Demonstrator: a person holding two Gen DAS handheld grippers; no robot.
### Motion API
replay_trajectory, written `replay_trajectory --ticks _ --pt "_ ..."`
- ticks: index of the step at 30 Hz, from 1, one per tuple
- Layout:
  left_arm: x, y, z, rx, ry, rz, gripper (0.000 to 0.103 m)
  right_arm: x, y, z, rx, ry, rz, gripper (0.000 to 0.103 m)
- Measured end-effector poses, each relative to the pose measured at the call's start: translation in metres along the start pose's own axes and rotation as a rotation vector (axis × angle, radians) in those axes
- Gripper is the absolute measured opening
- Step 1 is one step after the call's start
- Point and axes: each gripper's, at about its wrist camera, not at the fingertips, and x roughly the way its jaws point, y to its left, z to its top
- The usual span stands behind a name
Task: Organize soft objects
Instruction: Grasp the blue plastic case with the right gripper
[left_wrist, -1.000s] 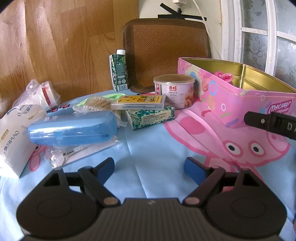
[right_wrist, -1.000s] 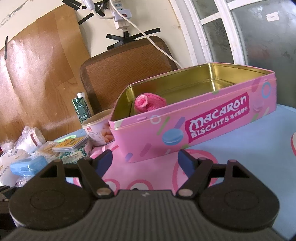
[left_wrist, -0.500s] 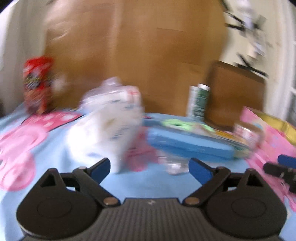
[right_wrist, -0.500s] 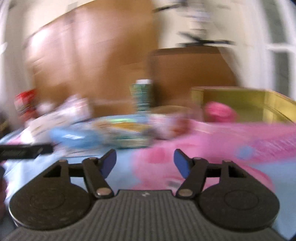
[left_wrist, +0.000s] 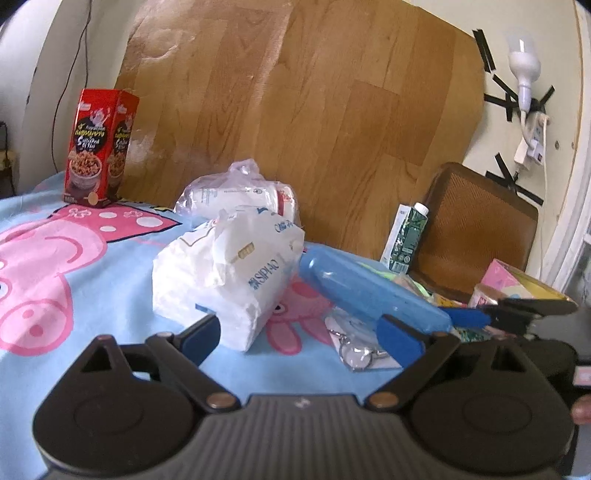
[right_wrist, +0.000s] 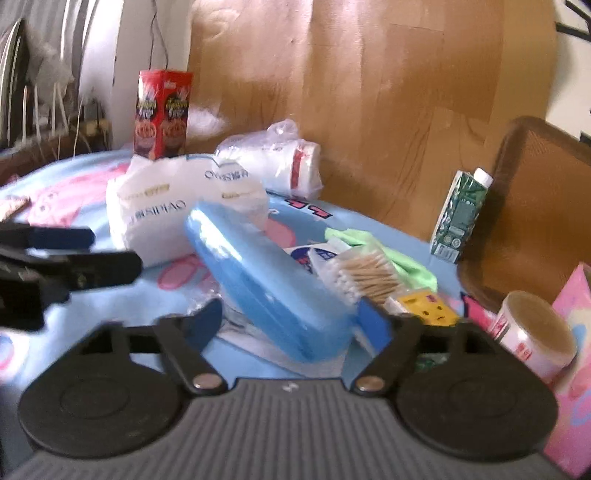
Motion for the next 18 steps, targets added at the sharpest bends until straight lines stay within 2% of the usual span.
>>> replay_trajectory --ticks 1,6,12,18 --pt "0.0 0.002 0.0 -0.009 0.002 -0.003 0.095 -0.004 0.002 -0.001 -0.013 0.007 0.006 0.054" --pt "-0.001 0.006 0.001 -0.036 0.006 -0.022 0.096 -0.031 0.008 -0.013 -0.053 -0.001 -0.019 0.046" --pt "-0.001 0.003 0.001 -0.021 0.011 -0.038 0.096 -0.08 0.006 -0.054 -0.046 0.017 -0.042 0.045" --pt "0.002 -0.007 0.0 0.035 0.042 -0.072 0.096 -0.128 -0.005 -0.096 0.022 0.042 -0.156 0.046"
